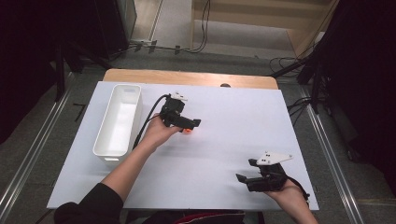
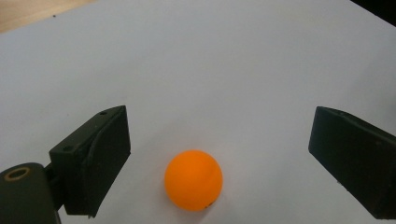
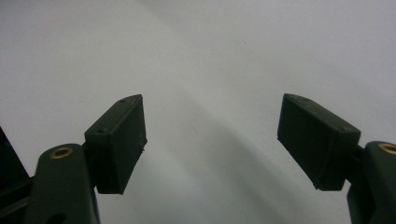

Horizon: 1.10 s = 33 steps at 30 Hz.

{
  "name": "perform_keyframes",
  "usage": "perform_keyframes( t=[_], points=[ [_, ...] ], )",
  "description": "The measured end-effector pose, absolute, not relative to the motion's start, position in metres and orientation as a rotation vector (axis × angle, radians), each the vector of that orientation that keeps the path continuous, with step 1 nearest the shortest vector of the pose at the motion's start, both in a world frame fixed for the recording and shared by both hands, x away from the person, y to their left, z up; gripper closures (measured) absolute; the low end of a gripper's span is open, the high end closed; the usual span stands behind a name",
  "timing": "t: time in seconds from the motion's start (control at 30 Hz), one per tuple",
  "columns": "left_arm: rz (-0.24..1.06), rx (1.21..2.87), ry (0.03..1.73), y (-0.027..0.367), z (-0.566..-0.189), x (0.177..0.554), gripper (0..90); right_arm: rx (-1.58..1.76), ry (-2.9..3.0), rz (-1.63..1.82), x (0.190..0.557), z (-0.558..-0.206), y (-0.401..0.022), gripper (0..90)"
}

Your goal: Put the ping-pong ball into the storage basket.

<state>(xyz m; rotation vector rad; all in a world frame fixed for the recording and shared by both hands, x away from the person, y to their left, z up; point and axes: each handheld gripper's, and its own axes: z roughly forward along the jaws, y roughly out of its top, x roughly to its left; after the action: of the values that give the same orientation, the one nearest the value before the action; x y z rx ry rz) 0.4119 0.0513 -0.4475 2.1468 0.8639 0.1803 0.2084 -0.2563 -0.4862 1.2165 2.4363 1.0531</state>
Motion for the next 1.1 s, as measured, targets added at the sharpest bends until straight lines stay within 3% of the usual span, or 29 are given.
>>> perform_keyframes(
  t=[1.1],
  points=[
    [0.193, 2.115, 0.847, 0.0506, -0.4524, 0.4103, 5.3, 1.212, 2.440, 1.051, 0.2080, -0.4867, -0.2559, 22.1]
  ],
)
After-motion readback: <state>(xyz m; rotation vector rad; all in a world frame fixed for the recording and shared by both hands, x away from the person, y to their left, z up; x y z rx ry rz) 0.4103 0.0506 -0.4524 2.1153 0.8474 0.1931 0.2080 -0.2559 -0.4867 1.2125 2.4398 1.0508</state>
